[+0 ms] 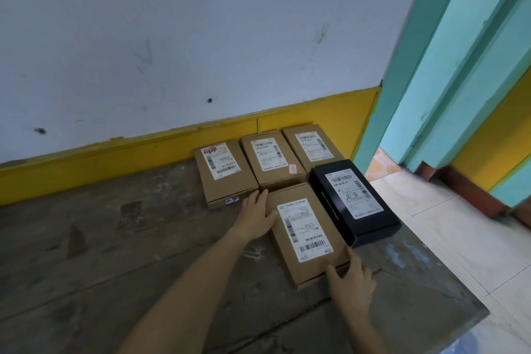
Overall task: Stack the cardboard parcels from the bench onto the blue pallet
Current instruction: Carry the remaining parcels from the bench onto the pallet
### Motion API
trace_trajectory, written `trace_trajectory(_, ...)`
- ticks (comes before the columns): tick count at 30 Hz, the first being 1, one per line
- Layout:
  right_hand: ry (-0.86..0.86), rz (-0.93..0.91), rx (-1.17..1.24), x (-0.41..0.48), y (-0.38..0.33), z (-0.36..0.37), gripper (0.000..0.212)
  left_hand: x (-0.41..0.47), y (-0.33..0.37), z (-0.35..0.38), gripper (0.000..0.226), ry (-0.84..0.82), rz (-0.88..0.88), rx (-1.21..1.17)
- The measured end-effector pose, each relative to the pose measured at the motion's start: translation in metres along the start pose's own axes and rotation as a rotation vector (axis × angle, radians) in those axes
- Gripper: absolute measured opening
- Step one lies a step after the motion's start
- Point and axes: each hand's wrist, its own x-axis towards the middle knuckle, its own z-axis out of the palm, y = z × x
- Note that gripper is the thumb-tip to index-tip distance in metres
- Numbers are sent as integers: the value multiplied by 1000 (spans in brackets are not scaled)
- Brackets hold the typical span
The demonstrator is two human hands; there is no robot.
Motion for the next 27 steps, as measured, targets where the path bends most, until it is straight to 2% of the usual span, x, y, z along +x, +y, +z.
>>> trace_trajectory(4, -31, -21, -2, -5, 2, 0, 61, -5, -3, 1, 70, -50, -6, -31)
trace_trajectory(8, -65, -48, 32, -11, -2, 1, 63, -13, -3, 0, 64, -34, -23, -169)
trace_trajectory(12, -76, -68, 98, -22, -5, 5, 66, -20, -6, -6, 54, 6, -17, -245)
trace_trajectory(18, -70, -130, 153, -39, -28, 11, 62, -39, -20, -32, 54, 108, -26, -292)
trace_trajectory(22, -74, -183, 163, -55, -66, 22, 61, -57, -29, -74, 57, 208, -25, -311)
trace_trajectory(27, -143, -403, 189, -98, -129, 55, 59, -96, -66, -164, 62, 371, -74, -283)
